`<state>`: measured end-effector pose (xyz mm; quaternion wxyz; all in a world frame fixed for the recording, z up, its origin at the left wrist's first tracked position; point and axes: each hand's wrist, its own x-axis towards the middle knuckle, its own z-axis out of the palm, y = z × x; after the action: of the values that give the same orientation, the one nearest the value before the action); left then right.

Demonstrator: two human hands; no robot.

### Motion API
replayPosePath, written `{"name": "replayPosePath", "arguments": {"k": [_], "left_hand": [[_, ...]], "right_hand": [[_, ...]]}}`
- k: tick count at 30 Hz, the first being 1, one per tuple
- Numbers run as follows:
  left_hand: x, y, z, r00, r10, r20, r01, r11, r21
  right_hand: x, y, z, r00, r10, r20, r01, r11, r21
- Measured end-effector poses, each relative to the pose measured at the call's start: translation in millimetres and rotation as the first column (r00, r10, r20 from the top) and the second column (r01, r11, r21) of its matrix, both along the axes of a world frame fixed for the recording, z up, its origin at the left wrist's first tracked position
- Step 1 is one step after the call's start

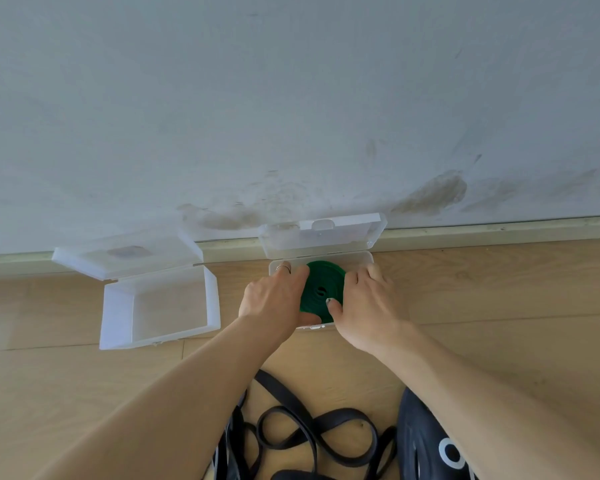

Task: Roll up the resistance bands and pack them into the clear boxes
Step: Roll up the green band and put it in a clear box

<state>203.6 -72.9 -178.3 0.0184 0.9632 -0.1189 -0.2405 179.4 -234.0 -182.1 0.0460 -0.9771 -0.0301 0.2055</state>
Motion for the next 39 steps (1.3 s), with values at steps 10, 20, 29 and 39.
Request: {"name": "replayPosePath", "arguments": {"k": [10,20,29,39], "left_hand": [[4.0,-3.8,-1.7,1.000,-0.015,0.021,0.014,0.998,0.069],[7.7,3.4,-2.6,0.999,0.032,-0.020,-0.033,0.997,-0.066],[-1.5,15.0,5.6,0.997,-0.071,0.009,0.072,0.988,-0.135],[10.8,21.8,31.6,0.964,0.193,0.181,-0.116,0.922,-0.368]], "right_hand": [[-1.9,-2.8,-2.9,0.998,-0.014,0.069,0.011,0.999,0.047],[-7.5,-9.4,-4.8,0.970,-0.079,0.231,0.022,0.971,0.240],[-7.3,-6.3,1.8,0.927,-0.171,0.334,0.056,0.943,0.327],[19.4,4.4,28.4,0.914,-0.327,0.242,0.176,0.853,0.491]]}}
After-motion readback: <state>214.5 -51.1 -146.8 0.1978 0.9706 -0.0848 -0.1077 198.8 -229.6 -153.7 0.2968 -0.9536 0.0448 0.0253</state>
